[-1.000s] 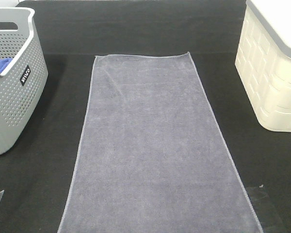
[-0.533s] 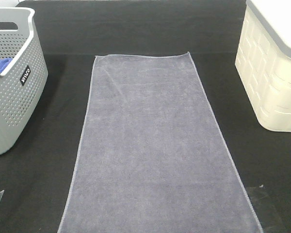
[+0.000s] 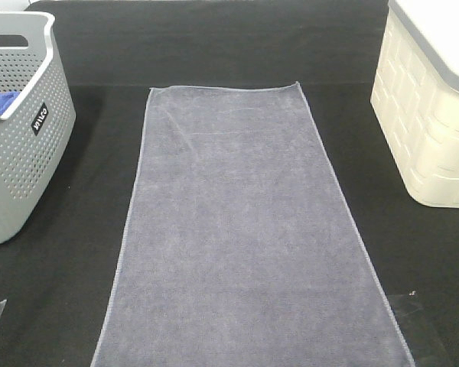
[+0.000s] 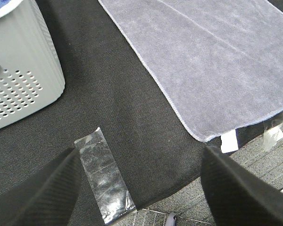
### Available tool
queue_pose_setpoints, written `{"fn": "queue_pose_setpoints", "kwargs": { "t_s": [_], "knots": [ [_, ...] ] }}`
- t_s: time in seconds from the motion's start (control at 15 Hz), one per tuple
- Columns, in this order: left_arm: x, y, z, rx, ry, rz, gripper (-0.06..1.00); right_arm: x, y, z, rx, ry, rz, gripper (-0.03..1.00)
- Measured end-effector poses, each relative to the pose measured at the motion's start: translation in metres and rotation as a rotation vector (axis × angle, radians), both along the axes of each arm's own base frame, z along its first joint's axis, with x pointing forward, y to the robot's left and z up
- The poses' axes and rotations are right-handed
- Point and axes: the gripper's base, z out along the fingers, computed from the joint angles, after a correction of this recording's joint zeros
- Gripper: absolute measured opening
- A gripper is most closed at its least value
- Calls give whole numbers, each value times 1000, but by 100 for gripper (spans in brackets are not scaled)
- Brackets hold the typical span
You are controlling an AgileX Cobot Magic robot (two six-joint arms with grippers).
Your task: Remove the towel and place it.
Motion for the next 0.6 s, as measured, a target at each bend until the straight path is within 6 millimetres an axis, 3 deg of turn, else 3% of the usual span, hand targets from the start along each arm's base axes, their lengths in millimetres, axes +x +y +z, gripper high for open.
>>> {"fn": "queue_pose_setpoints", "kwargs": {
  "t_s": [0.6],
  "knots": [
    [0,0,0,0,-2,3,68,0,0,0,0,-2,0,87]
  ]
}}
